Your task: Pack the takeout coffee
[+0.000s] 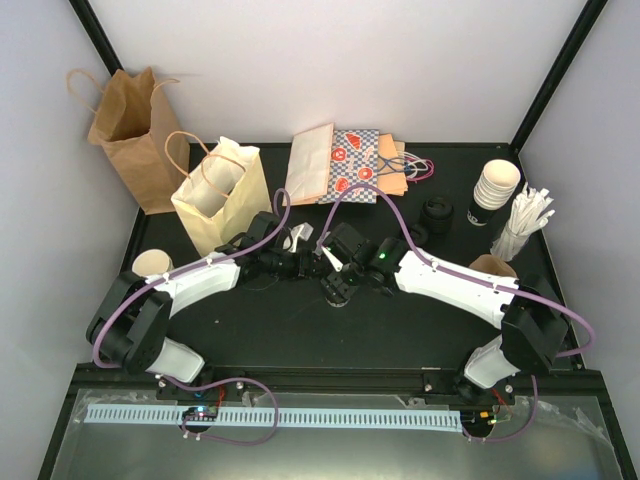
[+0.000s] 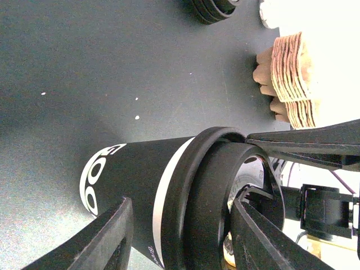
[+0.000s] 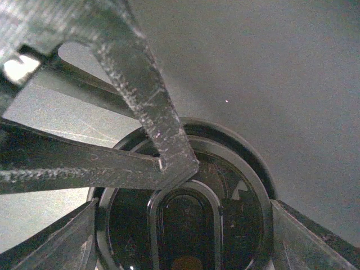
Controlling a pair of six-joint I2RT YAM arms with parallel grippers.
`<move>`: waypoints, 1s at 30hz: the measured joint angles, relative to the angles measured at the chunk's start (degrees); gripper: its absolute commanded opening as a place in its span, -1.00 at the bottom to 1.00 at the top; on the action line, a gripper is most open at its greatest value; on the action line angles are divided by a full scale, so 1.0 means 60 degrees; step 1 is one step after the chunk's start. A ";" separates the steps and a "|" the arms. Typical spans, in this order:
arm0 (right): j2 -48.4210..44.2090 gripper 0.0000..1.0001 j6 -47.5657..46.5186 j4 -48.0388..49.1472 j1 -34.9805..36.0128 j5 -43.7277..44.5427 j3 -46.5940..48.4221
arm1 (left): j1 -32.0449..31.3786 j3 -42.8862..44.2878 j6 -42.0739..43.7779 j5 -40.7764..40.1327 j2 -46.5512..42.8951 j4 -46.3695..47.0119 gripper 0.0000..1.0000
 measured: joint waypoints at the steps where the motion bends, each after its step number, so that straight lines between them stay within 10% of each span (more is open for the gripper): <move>1: 0.0000 0.67 0.0051 -0.0029 0.0007 -0.0007 0.0007 | 0.0000 0.0000 0.0029 -0.0015 0.0000 -0.0007 -0.03; 9: -0.0291 1.00 0.0459 -0.0663 0.0149 0.0091 0.0015 | -0.0109 0.0197 0.0277 -0.0335 0.0000 -0.0324 -0.03; 30: -0.2790 0.92 0.1366 -0.0339 -0.0761 -0.0361 -0.1424 | -0.0266 0.1818 0.1089 -0.1497 0.0000 -0.2554 0.33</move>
